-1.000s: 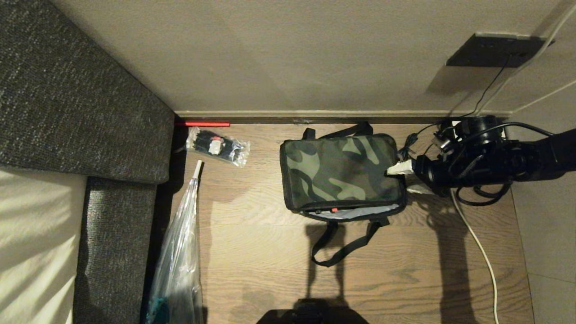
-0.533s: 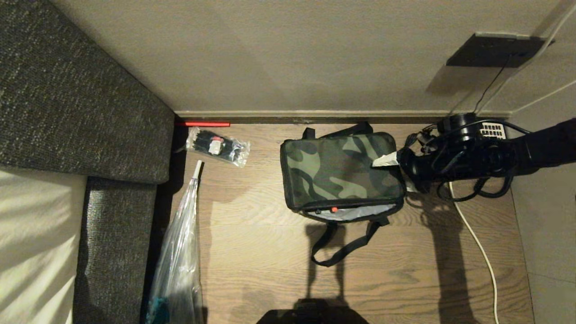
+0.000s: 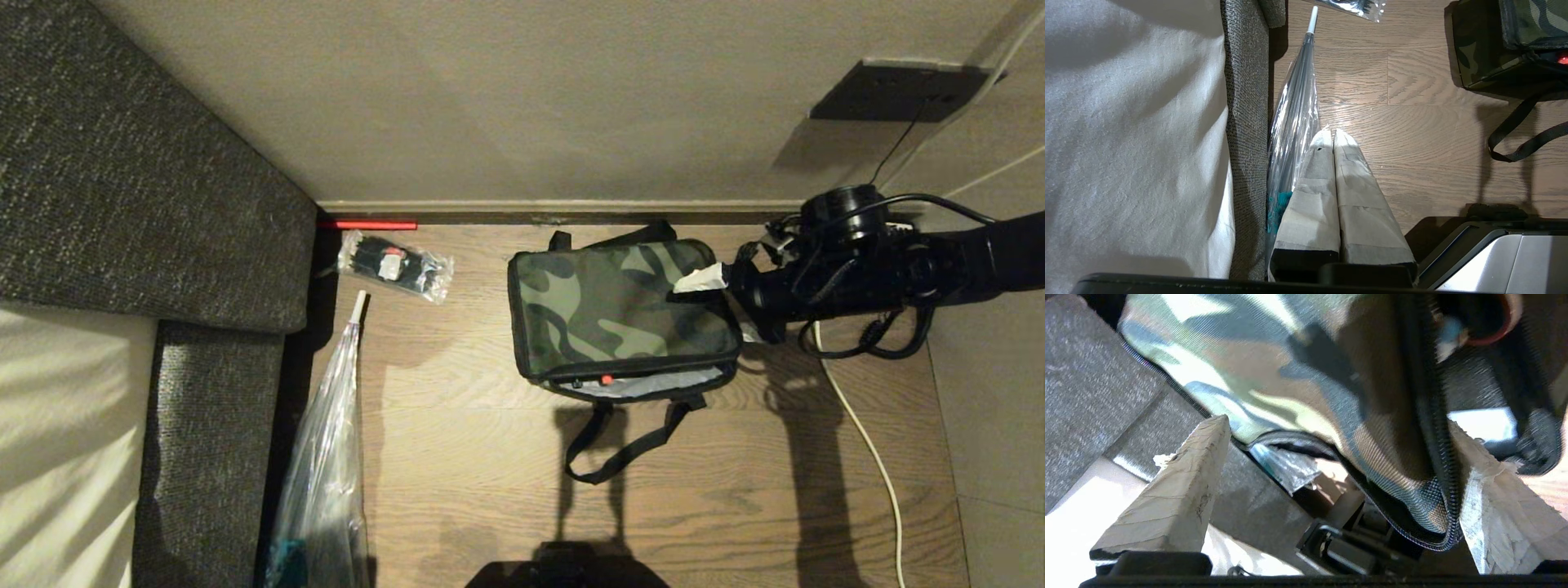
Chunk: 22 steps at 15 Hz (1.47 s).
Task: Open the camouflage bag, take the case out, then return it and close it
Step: Open the top of the storage box
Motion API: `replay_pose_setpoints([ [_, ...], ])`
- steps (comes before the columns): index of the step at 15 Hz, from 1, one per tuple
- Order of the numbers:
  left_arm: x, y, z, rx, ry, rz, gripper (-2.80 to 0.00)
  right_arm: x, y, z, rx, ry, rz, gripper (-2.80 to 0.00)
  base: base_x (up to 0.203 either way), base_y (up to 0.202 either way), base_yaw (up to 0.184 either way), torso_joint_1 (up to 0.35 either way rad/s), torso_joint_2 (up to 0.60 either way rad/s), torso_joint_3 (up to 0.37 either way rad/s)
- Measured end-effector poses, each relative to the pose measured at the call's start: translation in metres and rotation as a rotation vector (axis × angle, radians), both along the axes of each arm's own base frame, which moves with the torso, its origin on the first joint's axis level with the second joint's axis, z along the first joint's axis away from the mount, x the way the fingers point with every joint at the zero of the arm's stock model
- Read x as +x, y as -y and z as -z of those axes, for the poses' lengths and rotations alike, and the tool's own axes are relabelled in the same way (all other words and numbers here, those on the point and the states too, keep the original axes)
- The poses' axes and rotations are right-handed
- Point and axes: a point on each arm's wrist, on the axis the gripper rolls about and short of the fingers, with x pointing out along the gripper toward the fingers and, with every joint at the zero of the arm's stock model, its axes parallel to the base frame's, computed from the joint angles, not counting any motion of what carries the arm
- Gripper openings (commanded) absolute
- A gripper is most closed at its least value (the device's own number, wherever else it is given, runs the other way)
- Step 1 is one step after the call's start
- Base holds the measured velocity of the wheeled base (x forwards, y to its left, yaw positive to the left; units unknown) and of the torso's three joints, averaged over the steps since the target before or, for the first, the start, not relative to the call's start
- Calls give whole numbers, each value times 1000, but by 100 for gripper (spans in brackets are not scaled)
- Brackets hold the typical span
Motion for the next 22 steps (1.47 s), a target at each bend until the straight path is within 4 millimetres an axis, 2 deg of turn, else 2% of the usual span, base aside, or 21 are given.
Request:
replay_pose_setpoints([
  [7, 0, 0, 0, 0, 0, 0, -280, -11, 1, -31, 8, 83, 2, 0, 0, 0, 0, 0, 0, 0],
  [15, 0, 0, 0, 0, 0, 0, -280, -1, 0, -85, 90, 215, 41, 0, 0, 0, 0, 0, 0, 0],
  [22, 0, 0, 0, 0, 0, 0, -280, 12, -10, -128, 129, 380, 28, 0, 0, 0, 0, 0, 0, 0],
])
